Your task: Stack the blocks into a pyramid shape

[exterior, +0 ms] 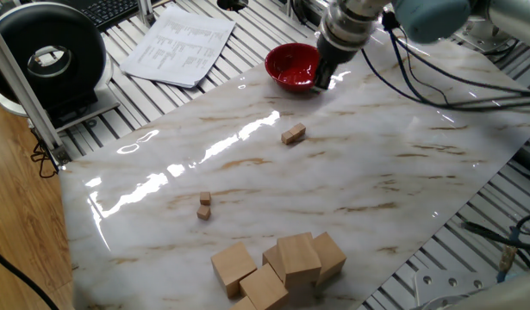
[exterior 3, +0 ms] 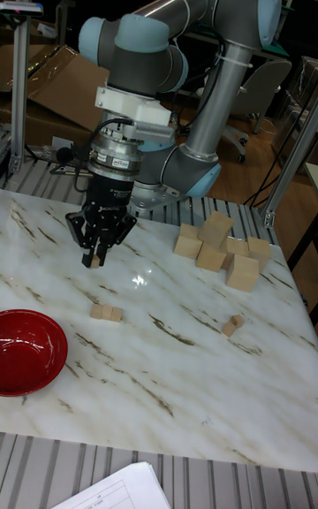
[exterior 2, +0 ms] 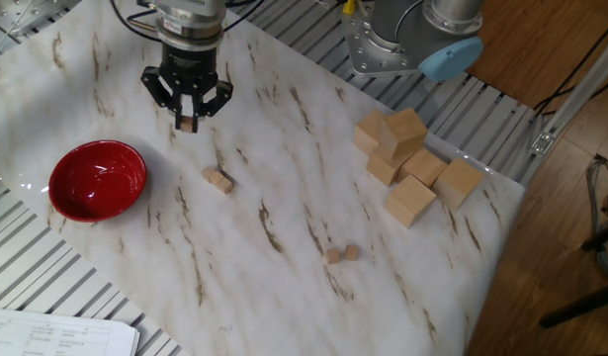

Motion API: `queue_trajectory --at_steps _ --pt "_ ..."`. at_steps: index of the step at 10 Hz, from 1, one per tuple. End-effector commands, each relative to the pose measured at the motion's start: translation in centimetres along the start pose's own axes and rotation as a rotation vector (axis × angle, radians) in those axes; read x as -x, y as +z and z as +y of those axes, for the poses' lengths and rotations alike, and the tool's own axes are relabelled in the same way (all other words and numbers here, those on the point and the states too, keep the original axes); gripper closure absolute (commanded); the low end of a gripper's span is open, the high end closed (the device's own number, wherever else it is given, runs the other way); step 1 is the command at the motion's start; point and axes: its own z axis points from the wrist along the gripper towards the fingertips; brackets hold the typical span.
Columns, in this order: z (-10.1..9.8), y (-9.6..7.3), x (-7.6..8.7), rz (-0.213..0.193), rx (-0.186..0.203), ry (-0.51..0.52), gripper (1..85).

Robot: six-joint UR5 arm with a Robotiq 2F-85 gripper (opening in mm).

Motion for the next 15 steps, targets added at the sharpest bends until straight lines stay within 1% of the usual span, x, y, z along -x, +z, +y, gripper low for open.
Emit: queue_trajectory --at_steps 1,2,3,4,5,6,7,8,9,10,12,14,15 --pt "1.5 -1.9 3.5 0.0 0.083 -0.105 84.7" --pt "0.8 -1.8 3.4 0.003 0.039 -0.273 84.7" --pt "0.1 -1.7 2.7 0.043 0.003 -0.488 84.7" --pt "0.6 -1.6 2.6 0.045 0.02 -0.621 84.7" --pt "0.0 -1.6 2.4 0.065 0.005 -0.797 84.7" --pt "0.4 -1.6 2.4 0.059 0.02 -0.866 84.7" --pt "1.3 -1.2 2.6 0.038 0.057 -0.913 84.7" --pt "2.1 -1.2 2.9 0.014 0.078 -0.92 84.7" --pt "2.4 -1.1 3.0 0.007 0.09 -0.897 84.7" --pt "2.2 -0.7 2.9 0.019 0.088 -0.887 84.7" --pt "1.8 0.0 3.0 0.025 0.084 -0.903 84.7" --pt "1.9 0.0 3.1 0.019 0.086 -0.895 84.7" --pt "2.1 -0.1 2.9 0.023 0.098 -0.882 84.7"
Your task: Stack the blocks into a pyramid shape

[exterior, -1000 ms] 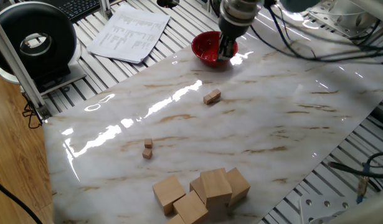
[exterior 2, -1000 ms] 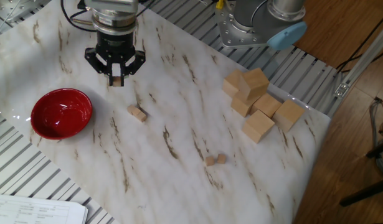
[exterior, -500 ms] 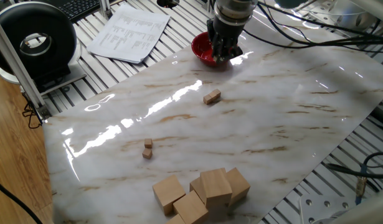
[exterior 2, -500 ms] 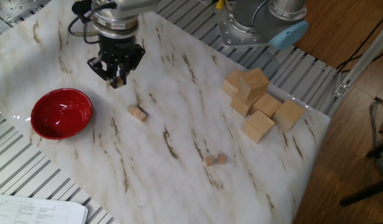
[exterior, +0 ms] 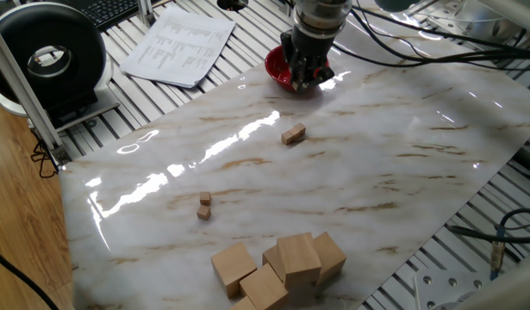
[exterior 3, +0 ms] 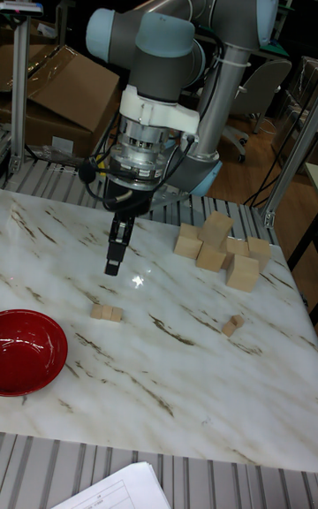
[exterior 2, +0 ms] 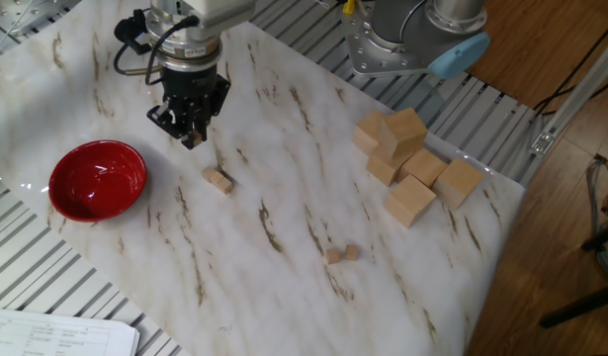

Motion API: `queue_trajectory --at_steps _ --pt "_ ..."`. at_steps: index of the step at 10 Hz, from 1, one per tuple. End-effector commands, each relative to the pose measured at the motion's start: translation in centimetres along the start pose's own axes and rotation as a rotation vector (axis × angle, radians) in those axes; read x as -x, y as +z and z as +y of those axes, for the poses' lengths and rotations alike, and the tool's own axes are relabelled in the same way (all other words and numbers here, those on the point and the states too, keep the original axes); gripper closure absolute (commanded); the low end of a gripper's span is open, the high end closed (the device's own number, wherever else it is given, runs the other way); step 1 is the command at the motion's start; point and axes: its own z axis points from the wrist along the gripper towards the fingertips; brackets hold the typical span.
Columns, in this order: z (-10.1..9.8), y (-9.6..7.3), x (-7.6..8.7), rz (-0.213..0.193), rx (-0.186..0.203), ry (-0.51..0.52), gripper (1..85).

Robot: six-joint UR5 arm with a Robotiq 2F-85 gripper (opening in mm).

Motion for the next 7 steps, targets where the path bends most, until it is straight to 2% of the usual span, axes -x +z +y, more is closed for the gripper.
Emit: queue_trajectory --at_steps 1,2,5,7 --pt "0.31 0.08 0.67 -0.029 0.018 0.023 84.7" --pt "0.29 0.07 0.95 -0.04 0.018 0.043 84.7" --pt "0.25 0.08 0.38 -0.017 0.016 0.082 84.7" --pt "-0.03 0.09 0.4 -0.019 0.006 0.096 84.7"
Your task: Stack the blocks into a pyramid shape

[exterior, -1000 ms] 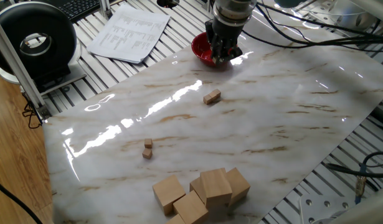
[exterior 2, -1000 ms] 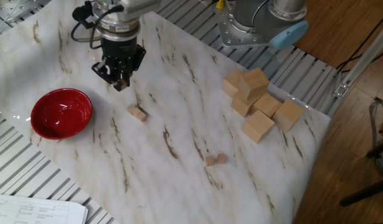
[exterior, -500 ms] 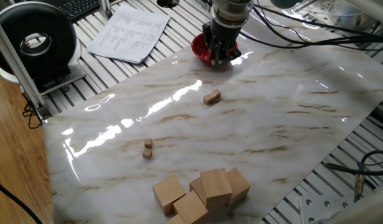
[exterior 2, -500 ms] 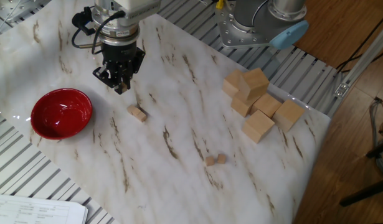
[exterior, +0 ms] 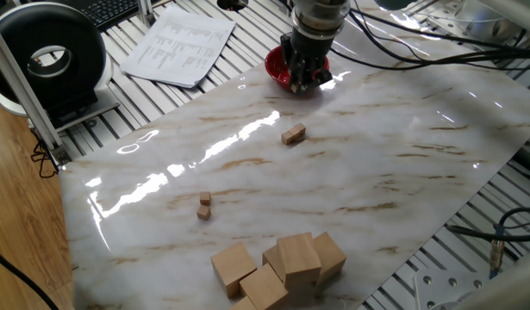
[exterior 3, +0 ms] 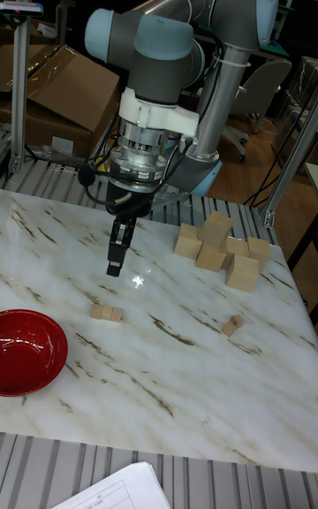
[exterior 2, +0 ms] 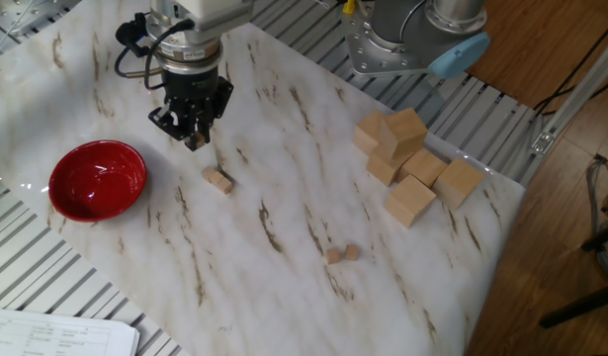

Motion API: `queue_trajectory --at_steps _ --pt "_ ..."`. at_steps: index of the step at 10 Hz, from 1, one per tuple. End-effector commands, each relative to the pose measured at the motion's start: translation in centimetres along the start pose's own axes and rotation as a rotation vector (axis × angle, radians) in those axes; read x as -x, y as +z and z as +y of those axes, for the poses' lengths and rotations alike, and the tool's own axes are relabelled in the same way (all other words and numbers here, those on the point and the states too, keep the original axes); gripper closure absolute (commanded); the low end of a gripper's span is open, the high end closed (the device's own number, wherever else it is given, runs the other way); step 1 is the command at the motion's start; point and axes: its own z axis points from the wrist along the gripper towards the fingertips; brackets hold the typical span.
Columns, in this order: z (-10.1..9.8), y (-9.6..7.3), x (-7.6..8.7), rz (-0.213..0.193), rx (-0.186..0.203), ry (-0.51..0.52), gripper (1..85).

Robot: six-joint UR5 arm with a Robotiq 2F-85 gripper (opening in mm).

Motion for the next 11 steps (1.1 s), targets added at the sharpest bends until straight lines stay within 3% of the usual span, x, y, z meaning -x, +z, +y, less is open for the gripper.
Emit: queue_trajectory --at_steps 1,5,11 --pt "-0.2 -0.1 0.5 -0.022 -0.004 0.049 84.7" --pt "-0.8 -0.1 -0.8 0.028 -0.028 0.023 84.7" --pt "0.0 0.6 0.0 -0.016 0.015 -0.059 84.7"
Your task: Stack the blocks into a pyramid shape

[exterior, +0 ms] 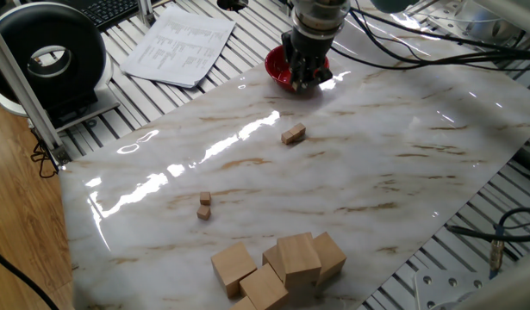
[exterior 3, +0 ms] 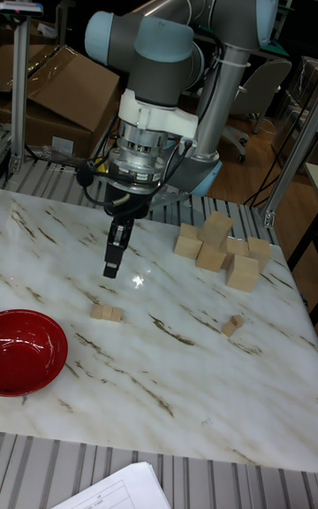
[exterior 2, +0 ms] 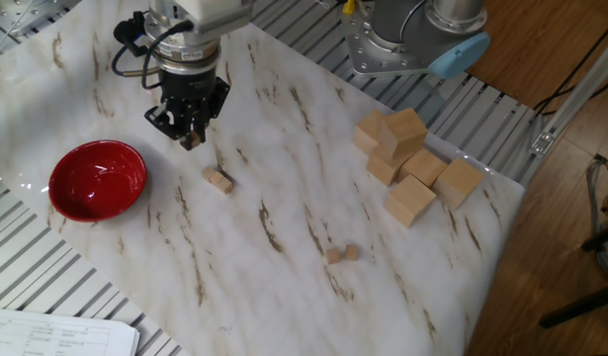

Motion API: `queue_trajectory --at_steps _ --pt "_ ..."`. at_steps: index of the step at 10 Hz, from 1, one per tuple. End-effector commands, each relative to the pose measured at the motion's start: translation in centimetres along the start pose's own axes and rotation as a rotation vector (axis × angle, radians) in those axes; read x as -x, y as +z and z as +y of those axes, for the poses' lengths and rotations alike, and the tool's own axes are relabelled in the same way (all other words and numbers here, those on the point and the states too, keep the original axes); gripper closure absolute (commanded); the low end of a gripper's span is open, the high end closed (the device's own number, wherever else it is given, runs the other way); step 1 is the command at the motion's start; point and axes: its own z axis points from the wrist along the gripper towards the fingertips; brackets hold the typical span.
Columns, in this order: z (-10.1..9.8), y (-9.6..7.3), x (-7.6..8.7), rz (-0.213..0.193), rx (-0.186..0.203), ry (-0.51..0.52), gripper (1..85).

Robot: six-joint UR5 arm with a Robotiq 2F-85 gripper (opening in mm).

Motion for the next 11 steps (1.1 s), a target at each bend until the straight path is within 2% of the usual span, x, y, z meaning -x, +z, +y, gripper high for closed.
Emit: queue_trajectory --at_steps 1,4,6,8,9,11 --pt "0.3 0.5 0.2 -0.032 0.022 -0.038 84.7" --pt "0.3 1.8 -0.1 -0.072 0.045 -0.049 84.7" --pt "0.3 2.8 0.4 -0.079 0.064 -0.102 84.7" --pt "0.6 3.9 1.2 -0.122 0.084 -0.158 84.7" --pt "0.6 4.4 1.3 -0.126 0.086 -0.2 84.7" --pt "0.4 4.9 1.1 -0.108 0.08 -0.209 84.7"
